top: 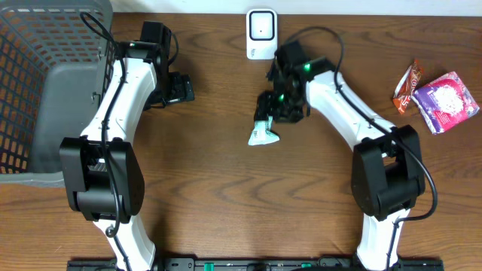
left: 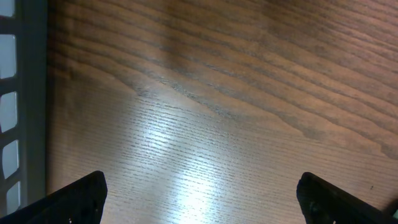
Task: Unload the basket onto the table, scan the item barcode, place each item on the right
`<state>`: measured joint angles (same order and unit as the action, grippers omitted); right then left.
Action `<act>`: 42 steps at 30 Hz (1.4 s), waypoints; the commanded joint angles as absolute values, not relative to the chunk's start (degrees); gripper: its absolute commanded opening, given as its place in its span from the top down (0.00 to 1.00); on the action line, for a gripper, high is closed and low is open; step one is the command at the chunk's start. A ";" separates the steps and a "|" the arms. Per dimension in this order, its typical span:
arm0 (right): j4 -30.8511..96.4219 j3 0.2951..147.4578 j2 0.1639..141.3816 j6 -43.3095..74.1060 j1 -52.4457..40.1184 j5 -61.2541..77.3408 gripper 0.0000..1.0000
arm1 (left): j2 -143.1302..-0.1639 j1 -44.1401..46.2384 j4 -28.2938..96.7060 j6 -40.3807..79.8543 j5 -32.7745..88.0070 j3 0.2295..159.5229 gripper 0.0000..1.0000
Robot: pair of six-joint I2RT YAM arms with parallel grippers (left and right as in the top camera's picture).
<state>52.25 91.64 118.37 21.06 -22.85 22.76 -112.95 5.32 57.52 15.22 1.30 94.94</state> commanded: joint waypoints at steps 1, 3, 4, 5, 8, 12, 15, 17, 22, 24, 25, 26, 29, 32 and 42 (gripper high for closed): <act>47.77 85.52 118.56 25.98 -22.81 27.35 0.46 | -112.84 5.10 57.80 15.33 0.58 94.02 0.02; 43.77 82.81 118.56 26.35 -22.81 27.31 0.49 | -112.84 5.10 57.80 15.33 0.58 94.02 0.02; 42.22 82.00 118.56 26.35 -22.81 27.33 0.50 | -112.84 5.10 57.80 15.33 0.58 94.02 0.02; 40.93 81.45 118.56 26.35 -22.81 27.31 0.57 | -112.84 5.10 57.80 15.33 0.58 94.02 0.02; 39.57 81.58 118.54 26.37 -22.81 26.28 0.84 | -112.84 5.10 57.80 15.33 0.58 94.02 0.02; 42.02 84.68 118.50 26.33 -22.83 20.23 0.99 | -112.84 5.10 57.80 15.33 0.58 94.02 0.02; 48.38 89.56 118.50 26.06 -23.38 9.34 0.99 | -112.84 5.10 57.80 15.33 0.58 94.02 0.02; 54.61 94.32 118.50 26.09 -24.86 -5.82 0.99 | -112.84 5.10 57.80 15.33 0.58 94.02 0.02; 59.20 96.20 118.78 26.15 -29.69 -36.16 0.99 | -112.84 5.10 57.80 15.33 0.58 94.02 0.02; 59.07 94.59 119.42 26.41 -31.18 -43.29 0.99 | -112.84 5.10 57.80 15.33 0.58 94.02 0.02; 58.46 93.23 120.22 27.16 -31.79 -46.17 0.99 | -112.84 5.10 57.80 15.33 0.58 94.02 0.02; 58.02 92.20 120.70 27.73 -32.16 -48.05 0.99 | -112.84 5.10 57.80 15.33 0.58 94.02 0.02; 54.78 88.60 124.86 27.81 -33.01 -51.62 0.95 | -112.84 5.10 57.80 15.33 0.58 94.02 0.02; 54.85 88.44 128.75 27.83 -33.63 -50.83 0.90 | -112.84 5.10 57.80 15.33 0.58 94.02 0.02; 56.07 94.96 129.49 27.86 -37.65 -29.93 0.56 | -112.84 5.10 57.80 15.31 0.58 94.02 0.02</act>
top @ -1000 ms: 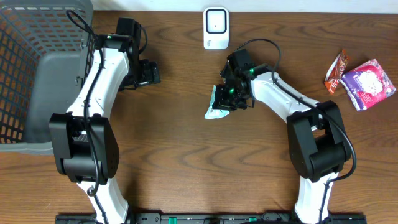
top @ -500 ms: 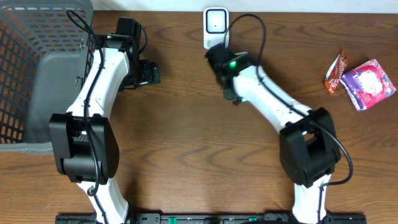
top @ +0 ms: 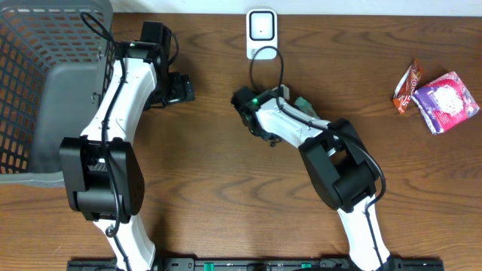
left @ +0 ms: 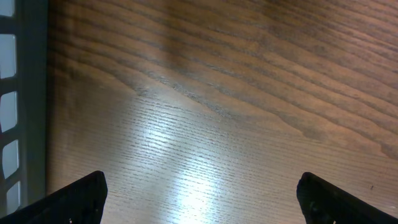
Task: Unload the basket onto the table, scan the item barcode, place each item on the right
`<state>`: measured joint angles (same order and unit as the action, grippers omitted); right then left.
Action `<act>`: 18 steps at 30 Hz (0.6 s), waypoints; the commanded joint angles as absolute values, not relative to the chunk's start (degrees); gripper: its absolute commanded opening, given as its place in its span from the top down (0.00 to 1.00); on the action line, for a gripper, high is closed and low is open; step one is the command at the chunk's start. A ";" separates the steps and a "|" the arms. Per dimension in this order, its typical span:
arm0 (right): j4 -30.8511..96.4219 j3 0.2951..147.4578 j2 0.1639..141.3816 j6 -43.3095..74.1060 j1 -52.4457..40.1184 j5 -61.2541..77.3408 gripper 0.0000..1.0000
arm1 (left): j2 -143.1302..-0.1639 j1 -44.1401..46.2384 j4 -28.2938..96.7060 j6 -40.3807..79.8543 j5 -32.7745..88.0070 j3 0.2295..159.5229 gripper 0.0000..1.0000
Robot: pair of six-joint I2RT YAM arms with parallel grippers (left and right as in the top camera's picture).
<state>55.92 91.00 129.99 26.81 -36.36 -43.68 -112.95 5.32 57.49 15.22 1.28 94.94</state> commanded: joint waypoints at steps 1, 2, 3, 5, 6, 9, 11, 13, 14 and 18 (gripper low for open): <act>57.08 97.14 129.36 27.83 -37.65 -27.49 0.52 | -112.84 5.10 57.80 15.33 0.58 94.02 0.02; 58.17 99.15 129.32 27.83 -37.39 -25.71 0.49 | -112.84 5.10 57.80 15.33 0.58 94.02 0.02; 59.75 101.75 129.23 27.83 -36.95 -23.97 0.46 | -112.84 5.10 57.80 15.31 0.58 94.02 0.02; 63.37 106.91 129.23 27.81 -35.66 -21.56 0.46 | -112.84 5.10 57.80 15.33 0.58 94.02 0.02; 65.67 109.89 129.23 27.79 -34.70 -20.36 0.45 | -112.84 5.10 57.80 15.33 0.58 94.02 0.02; 71.85 117.60 129.23 25.04 -31.09 -16.40 0.41 | -112.84 5.10 57.80 15.33 0.58 94.02 0.02; 76.20 122.17 129.23 21.08 -27.79 -12.25 0.35 | -112.84 5.10 57.80 15.33 0.58 94.02 0.02; 79.53 124.66 129.23 15.55 -24.53 -6.85 0.34 | -112.84 5.10 57.80 15.33 0.58 94.02 0.02; 80.79 125.12 129.23 12.97 -23.00 -4.54 0.34 | -112.84 5.10 57.80 15.33 0.58 94.02 0.02; 85.30 123.07 129.60 4.95 -16.99 0.19 0.38 | -112.84 5.10 57.80 15.33 0.58 94.02 0.02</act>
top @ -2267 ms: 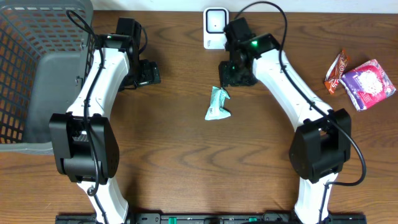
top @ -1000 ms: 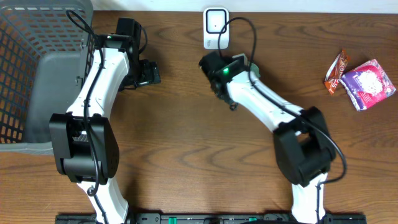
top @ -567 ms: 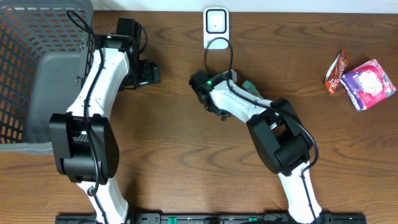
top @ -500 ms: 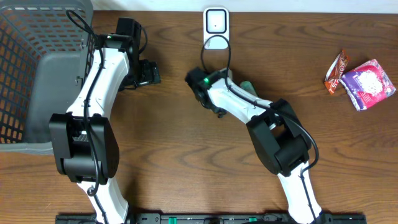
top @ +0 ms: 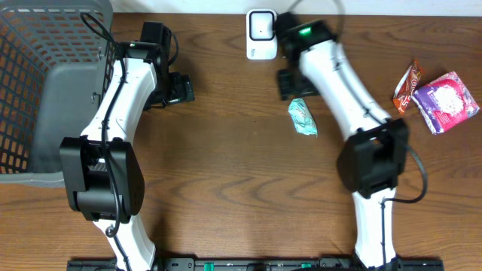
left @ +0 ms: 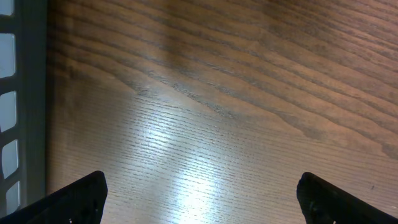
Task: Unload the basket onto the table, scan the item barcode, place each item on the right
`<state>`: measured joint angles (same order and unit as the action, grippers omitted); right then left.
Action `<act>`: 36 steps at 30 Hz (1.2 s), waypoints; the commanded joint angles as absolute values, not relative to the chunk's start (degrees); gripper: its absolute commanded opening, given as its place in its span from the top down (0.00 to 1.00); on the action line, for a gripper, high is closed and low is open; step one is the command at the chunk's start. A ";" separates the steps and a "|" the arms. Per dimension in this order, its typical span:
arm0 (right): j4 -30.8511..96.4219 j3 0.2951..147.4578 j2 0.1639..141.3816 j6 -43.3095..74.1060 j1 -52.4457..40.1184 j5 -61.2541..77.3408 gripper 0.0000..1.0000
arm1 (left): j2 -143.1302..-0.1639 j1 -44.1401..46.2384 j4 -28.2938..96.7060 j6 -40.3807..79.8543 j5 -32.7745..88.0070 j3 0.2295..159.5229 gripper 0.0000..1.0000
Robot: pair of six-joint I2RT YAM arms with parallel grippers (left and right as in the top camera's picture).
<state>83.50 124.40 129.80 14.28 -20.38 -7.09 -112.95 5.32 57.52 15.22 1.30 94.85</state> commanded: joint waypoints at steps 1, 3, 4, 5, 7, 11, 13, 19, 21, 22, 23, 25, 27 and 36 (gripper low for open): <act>85.21 121.60 129.67 4.56 -16.12 0.32 0.38 | -112.84 5.10 57.80 15.33 0.58 94.02 0.02; 83.77 118.54 129.67 4.58 -14.96 0.84 0.39 | -112.84 5.10 57.80 15.33 0.58 94.02 0.02; 82.78 117.10 129.67 4.56 -14.66 1.30 0.39 | -112.84 5.10 57.80 15.33 0.58 94.02 0.02; 80.90 115.04 129.67 3.84 -14.48 1.91 0.39 | -112.84 5.10 57.80 15.33 0.58 94.02 0.02; 78.26 112.18 129.67 2.61 -14.46 2.07 0.39 | -112.84 5.10 57.80 15.33 0.58 94.02 0.02; 73.12 106.59 129.67 2.48 -14.74 2.13 0.42 | -112.84 5.10 57.80 15.33 0.58 94.02 0.02; 70.67 104.09 129.67 2.48 -15.22 2.09 0.61 | -112.84 5.10 57.80 15.33 0.58 94.02 0.02; 69.45 104.71 129.62 2.57 -16.32 1.85 0.99 | -112.84 5.10 57.80 15.31 0.58 94.02 0.02; 69.87 106.91 129.62 3.09 -16.75 1.85 0.99 | -112.84 5.10 57.80 15.31 0.58 94.02 0.02; 70.08 108.22 129.62 3.42 -16.97 1.83 0.99 | -112.84 5.10 57.80 15.33 0.58 94.02 0.02; 70.11 109.97 129.62 3.90 -17.30 1.83 0.99 | -112.84 5.10 57.80 15.33 0.58 94.02 0.02; 69.34 112.97 129.62 5.23 -17.96 1.80 0.99 | -112.84 5.10 57.80 15.33 0.58 94.02 0.02; 66.76 115.55 129.62 7.94 -18.61 1.83 0.99 | -112.84 5.10 57.80 15.33 0.58 94.02 0.02; 39.88 117.32 129.80 17.63 -21.85 -1.17 0.99 | -112.84 5.10 57.80 15.33 0.58 94.02 0.02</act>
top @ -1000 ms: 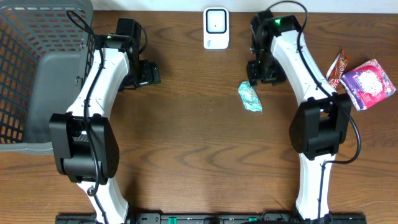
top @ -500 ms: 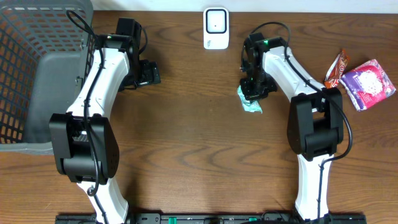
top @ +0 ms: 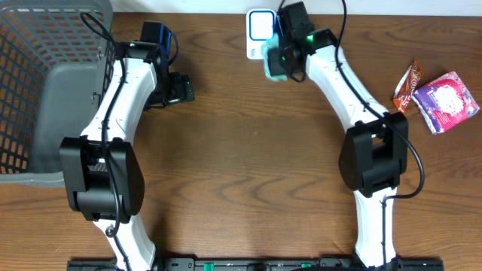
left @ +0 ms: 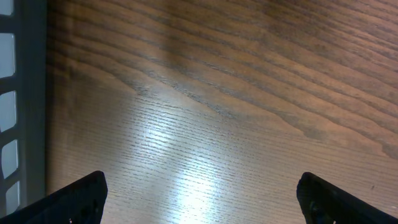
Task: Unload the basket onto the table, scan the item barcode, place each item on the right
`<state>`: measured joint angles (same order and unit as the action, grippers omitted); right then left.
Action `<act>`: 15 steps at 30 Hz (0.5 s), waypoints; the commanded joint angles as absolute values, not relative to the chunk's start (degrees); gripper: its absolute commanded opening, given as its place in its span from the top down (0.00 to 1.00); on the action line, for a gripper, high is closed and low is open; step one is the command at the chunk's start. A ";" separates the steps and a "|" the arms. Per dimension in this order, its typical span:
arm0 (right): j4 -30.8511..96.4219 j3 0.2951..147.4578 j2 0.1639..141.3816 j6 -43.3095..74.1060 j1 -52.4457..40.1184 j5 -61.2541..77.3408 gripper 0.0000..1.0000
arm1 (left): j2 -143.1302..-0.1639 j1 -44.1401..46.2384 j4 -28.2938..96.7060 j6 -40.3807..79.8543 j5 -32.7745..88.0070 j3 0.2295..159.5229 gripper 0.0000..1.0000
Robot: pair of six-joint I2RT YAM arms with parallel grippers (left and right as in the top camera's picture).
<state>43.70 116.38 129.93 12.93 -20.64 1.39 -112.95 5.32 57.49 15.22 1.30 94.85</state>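
The white barcode scanner (top: 260, 30) stands at the table's far edge. In the overhead view a teal packet (top: 270, 63) is held right in front of the scanner's lower right side, with my right gripper (top: 280, 57) shut on it. The packet's barcode side cannot be made out. My left gripper (top: 181, 88) rests off to the left by the basket. In the left wrist view the left gripper (left: 202, 199) is open, its dark fingertips (left: 81, 196) wide apart over bare wood.
A grey mesh basket (top: 45, 90) fills the left side, its wall (left: 25, 93) showing in the left wrist view. At the far right lie a purple snack packet (top: 448, 102) and an orange-red packet (top: 409, 86).
My right gripper and the teal packet have moved from mid-table, right of centre, up and left to the scanner's front. The left arm has not moved.
At first the right gripper had the packet over the table's middle, below the scanner. Then the arm stood folded with the packet nearer the scanner's right. Later the packet hung below the gripper, right of centre. Now it is at the scanner. The left gripper stayed open throughout.
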 commanded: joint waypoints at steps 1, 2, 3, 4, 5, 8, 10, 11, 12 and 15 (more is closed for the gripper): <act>37.58 117.32 129.99 18.41 -22.20 -3.16 0.99 | -112.84 5.10 57.80 15.33 0.58 94.02 0.02; 34.39 117.32 130.28 19.22 -22.79 -6.11 0.99 | -112.84 5.10 57.80 15.33 0.58 94.02 0.02; 32.42 117.32 130.63 19.29 -23.27 -8.12 0.99 | -112.84 5.10 57.80 15.33 0.58 94.02 0.02; 30.50 117.32 131.17 19.31 -23.77 -10.09 0.99 | -112.84 5.10 57.80 15.33 0.58 94.02 0.02; 29.10 117.32 131.48 19.29 -24.10 -11.27 0.99 | -112.84 5.10 57.80 15.31 0.58 94.02 0.02; 25.17 117.32 133.29 19.29 -24.86 -14.90 0.99 | -112.84 5.10 57.80 15.33 0.58 94.02 0.02; 24.56 117.32 133.64 19.29 -24.84 -16.45 0.99 | -112.84 5.10 57.80 15.31 0.58 94.02 0.02; 24.51 117.32 133.62 19.29 -24.71 -17.89 0.99 | -112.84 5.10 57.80 15.33 0.58 94.02 0.02; 24.64 117.40 133.38 19.29 -24.45 -19.75 0.99 | -112.84 5.10 57.80 15.33 0.58 94.02 0.02; 25.98 117.69 131.52 19.29 -23.27 -24.84 0.99 | -112.84 5.10 57.80 15.33 0.58 94.02 0.02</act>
